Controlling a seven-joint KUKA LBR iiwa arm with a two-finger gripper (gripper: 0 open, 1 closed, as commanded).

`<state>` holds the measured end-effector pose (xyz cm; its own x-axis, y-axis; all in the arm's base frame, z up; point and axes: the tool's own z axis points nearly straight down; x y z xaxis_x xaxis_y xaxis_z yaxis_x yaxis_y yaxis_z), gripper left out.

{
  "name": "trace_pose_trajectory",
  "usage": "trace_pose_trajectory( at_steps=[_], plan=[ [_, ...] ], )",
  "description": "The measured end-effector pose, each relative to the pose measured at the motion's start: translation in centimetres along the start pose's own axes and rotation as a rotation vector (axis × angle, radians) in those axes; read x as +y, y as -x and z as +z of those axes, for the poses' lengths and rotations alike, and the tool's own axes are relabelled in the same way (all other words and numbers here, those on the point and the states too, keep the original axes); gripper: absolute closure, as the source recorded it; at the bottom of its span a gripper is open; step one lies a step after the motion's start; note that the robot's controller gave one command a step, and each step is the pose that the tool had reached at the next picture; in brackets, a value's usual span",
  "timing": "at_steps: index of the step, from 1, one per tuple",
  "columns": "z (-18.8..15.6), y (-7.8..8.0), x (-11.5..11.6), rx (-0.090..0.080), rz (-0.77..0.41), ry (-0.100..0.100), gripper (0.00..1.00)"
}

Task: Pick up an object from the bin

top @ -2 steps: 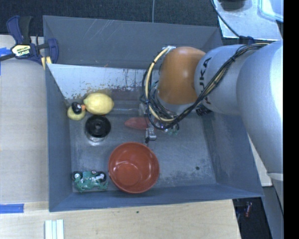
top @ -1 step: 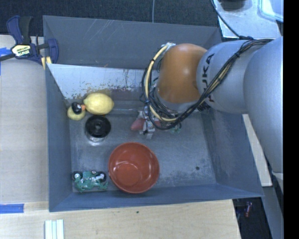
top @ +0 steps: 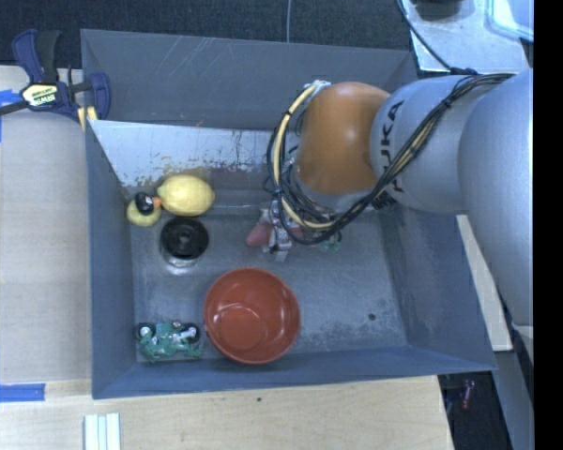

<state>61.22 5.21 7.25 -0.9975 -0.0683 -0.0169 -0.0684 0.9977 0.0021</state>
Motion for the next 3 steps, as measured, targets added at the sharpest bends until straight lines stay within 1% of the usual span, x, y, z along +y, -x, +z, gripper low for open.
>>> trace_pose_trajectory(
  at_steps=[1, 2, 3],
  plan=[
    [-2.1, -0.4, 0.0, 0.012, 0.000, -0.001, 1.00],
    [-5.4, 0.1, 0.0, -0.003, 0.001, 0.000, 1.00],
    [-6.7, 0.1, 0.0, -0.005, 0.002, 0.000, 1.00]
  ],
)
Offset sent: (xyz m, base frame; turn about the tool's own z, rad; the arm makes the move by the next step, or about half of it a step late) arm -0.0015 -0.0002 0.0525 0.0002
